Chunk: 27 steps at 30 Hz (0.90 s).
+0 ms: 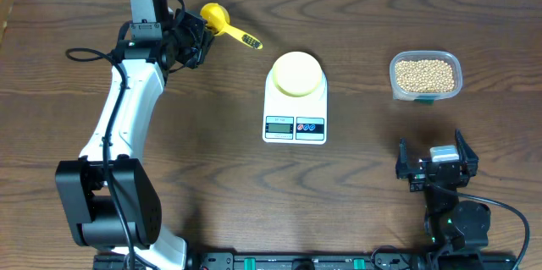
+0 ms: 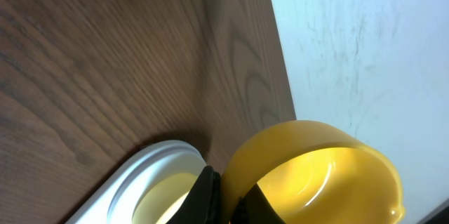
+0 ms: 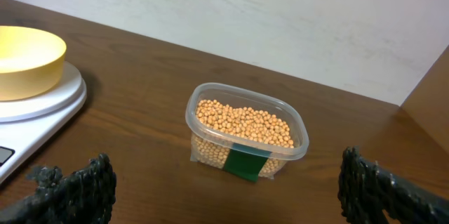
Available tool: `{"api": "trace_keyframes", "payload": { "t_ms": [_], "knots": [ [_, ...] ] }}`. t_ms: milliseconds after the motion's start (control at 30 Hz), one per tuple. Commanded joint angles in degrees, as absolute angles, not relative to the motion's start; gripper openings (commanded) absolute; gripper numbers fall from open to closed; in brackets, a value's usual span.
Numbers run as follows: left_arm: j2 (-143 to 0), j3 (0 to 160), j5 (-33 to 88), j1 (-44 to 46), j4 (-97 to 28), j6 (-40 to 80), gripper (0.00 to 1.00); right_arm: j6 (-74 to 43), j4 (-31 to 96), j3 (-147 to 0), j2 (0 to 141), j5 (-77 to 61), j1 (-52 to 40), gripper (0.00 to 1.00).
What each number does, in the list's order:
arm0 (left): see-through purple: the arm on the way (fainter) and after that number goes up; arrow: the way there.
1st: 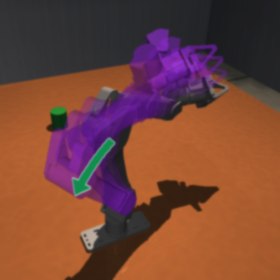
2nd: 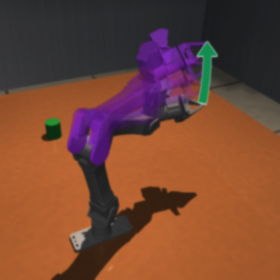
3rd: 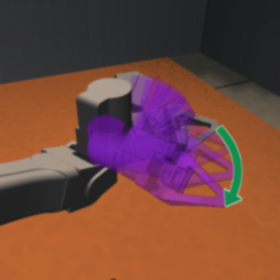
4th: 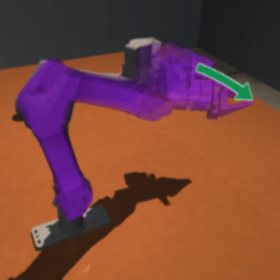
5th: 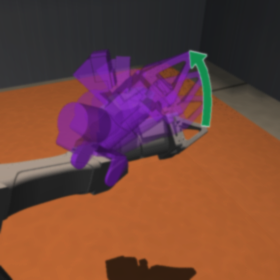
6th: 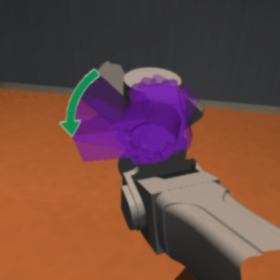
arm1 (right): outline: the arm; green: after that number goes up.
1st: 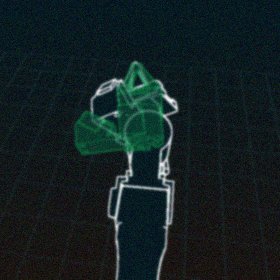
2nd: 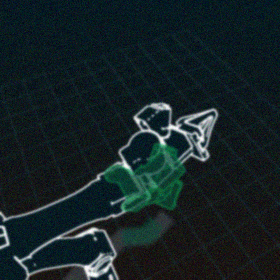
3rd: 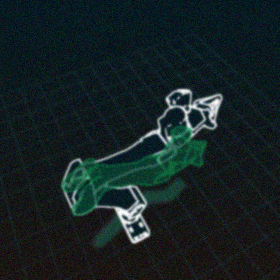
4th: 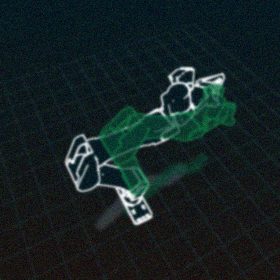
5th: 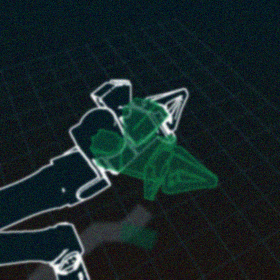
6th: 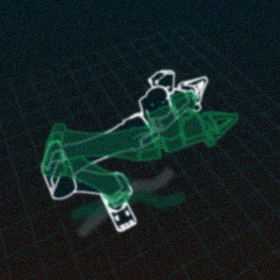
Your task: Scoop item into bowl and weigh 50g on scale
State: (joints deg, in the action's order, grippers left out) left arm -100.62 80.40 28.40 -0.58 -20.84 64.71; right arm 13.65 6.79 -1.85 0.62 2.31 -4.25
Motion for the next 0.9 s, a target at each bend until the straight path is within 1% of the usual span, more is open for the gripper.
{"api": "trace_keyframes", "payload": {
  "t_ms": [0, 100, 200, 233, 333, 433, 500, 567, 600, 700, 767, 867],
  "knots": [
    [-100.49, 80.82, 30.7, -0.4, -20.84, 64.14, 0.08, 12.91, 6.81, -1.58, 0.3, 1.96, -4.38, 0.99],
    [-100.49, 80.82, 31.4, -0.38, -20.84, 64.14, 0.07, 12.75, 5.82, -1.58, 0.3, 1.21, -4.38, 0.99],
    [-100.49, 80.82, 31.97, -0.08, -20.49, 63.57, 0.07, 11.33, 5.82, -1.58, 0.34, -5.58, -4.38, 0.99],
    [-100.49, 80.82, 31.99, 0.6, -19.92, 61.28, 0.08, 9.61, 5.08, -1.58, 0.67, -8.97, -4.38, 0.99],
    [-100.49, 80.82, 31.97, 2.31, -18.28, 61.1, 0.08, 3.99, -0.1, -1.85, 1.83, -13.61, -4.38, 0.99],
    [-100.49, 80.82, 31.97, 3.95, -15.9, 61.14, 0.08, -2.46, -2.28, -3.4, 4.47, -16.84, -4.38, 0.99],
    [-100.49, 80.82, 31.97, 5.41, -12.51, 62.24, 0.07, -8.32, -2.79, -7.6, 9.69, -22.31, -4.38, 0.99],
    [-100.49, 80.82, 31.94, 6.28, -10.61, 64.53, 0.08, -8.99, -2.81, -11.44, 14.2, -25.69, -4.38, 0.99],
    [-100.49, 80.82, 31.92, 7.11, -9.19, 66.81, 0.08, -8.97, -2.79, -15.94, 19.51, -28.05, -4.38, 0.99],
    [-100.49, 80.82, 31.92, 8.36, -8.34, 68.1, 0.08, -11.0, -2.26, -23.16, 28.56, -31.7, -4.38, 0.99],
    [-100.49, 80.82, 31.9, 9.39, -8.21, 69.17, 0.08, -13.85, -1.98, -28.82, 36.71, -35.94, -4.38, 0.99],
    [-100.49, 80.82, 31.16, 11.44, -8.23, 72.01, 0.08, -14.79, -2.02, -37.69, 49.71, -41.8, -4.82, 0.99]
  ]
}}
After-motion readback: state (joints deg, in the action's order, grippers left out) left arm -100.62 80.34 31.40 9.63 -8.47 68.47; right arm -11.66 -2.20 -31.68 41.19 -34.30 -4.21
